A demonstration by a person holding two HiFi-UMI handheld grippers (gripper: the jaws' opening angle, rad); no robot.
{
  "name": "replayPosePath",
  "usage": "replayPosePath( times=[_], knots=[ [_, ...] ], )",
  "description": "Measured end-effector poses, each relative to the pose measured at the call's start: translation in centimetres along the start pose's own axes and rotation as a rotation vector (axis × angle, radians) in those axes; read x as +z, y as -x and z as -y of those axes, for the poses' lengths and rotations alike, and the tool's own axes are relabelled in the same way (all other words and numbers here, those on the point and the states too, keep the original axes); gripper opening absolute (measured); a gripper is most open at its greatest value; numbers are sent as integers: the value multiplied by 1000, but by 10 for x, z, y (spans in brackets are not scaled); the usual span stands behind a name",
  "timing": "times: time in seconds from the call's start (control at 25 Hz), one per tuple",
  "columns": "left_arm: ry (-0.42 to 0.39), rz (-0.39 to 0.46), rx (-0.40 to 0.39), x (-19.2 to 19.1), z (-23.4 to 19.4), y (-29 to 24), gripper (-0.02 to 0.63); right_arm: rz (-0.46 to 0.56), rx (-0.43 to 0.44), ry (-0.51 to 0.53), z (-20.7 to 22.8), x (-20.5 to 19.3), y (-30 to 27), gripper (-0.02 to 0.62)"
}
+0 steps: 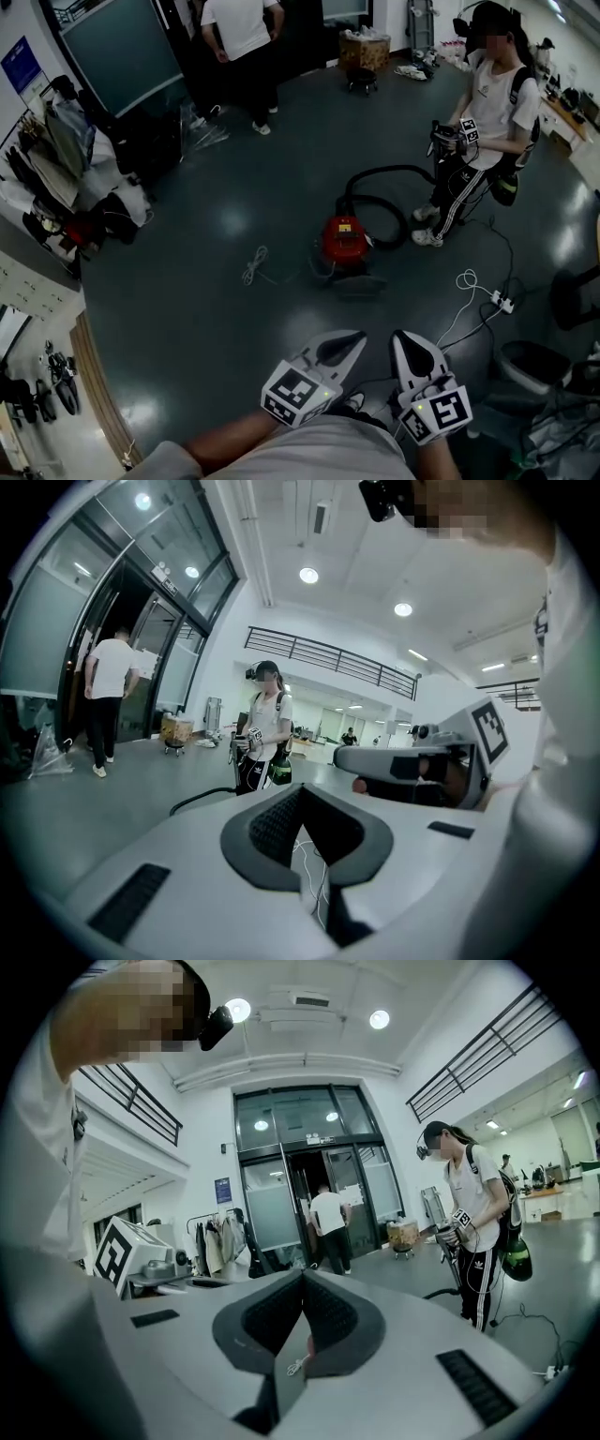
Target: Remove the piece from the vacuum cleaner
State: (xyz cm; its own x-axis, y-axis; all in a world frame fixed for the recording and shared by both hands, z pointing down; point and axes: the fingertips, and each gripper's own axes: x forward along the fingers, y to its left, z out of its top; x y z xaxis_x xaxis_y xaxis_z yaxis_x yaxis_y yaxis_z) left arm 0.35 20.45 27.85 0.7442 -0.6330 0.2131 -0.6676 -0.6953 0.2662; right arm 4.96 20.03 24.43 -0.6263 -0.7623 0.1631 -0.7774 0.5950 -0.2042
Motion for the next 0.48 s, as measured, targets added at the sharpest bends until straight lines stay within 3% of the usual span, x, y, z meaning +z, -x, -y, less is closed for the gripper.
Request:
replayPosePath(
  times=[0.28,0.48],
  knots=[
    [-75,-27,-51,-8,-51,3,6,-3,-73,7,-3,-1,-43,17],
    [-69,-34,-53,-12,-67,-7,6,-20,-98,-11,9,-4,-54,17]
  ],
)
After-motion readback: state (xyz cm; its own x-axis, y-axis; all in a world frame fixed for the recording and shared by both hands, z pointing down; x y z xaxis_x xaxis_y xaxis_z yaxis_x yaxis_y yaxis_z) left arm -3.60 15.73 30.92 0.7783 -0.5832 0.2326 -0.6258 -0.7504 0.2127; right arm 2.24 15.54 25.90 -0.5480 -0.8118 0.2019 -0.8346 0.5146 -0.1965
